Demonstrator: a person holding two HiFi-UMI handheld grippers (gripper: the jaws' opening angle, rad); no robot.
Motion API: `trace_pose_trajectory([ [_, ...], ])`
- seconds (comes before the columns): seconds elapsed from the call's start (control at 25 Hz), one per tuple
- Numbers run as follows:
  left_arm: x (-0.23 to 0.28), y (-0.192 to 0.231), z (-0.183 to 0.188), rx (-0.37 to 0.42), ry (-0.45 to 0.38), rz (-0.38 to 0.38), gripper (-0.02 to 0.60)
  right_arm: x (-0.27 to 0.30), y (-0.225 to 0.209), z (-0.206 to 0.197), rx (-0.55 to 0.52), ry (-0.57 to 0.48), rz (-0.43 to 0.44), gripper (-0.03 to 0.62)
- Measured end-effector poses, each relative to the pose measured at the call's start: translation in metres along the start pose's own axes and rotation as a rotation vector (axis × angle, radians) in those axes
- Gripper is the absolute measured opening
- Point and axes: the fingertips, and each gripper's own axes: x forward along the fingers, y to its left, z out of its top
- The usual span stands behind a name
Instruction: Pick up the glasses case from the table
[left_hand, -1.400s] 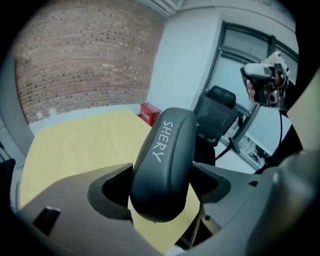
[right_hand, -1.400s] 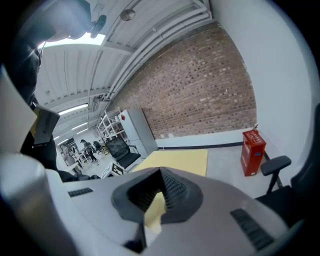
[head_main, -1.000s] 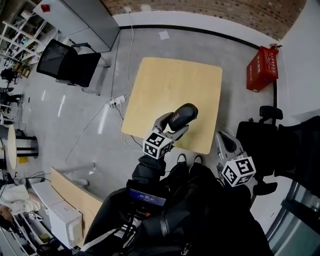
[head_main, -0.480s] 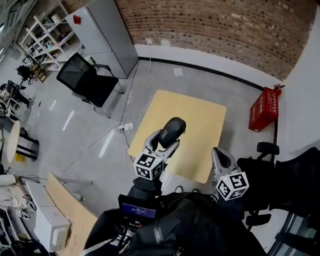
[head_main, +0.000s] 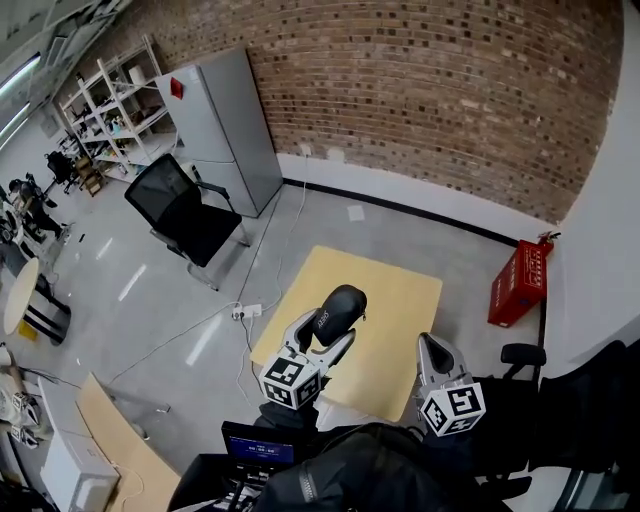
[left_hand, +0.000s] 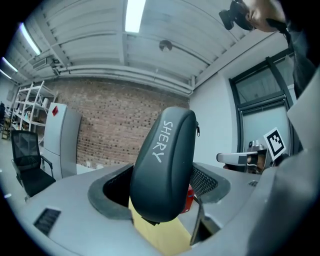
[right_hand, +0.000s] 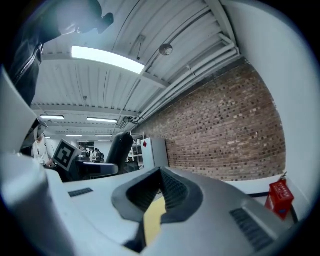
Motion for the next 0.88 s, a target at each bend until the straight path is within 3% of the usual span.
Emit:
trace_pose_trajectory([
  [0.36, -0.012, -0.002, 0.045, 0.030, -0.096, 0.031, 0.360, 0.003, 0.002, 0.020, -0.026, -0.051, 0.006, 0.005],
  [0.88, -0.029, -0.012, 0.059, 0.070, -0.167, 0.040, 0.360, -0.006, 0.009, 0.038, -0.053, -0.133, -0.018, 0.004],
])
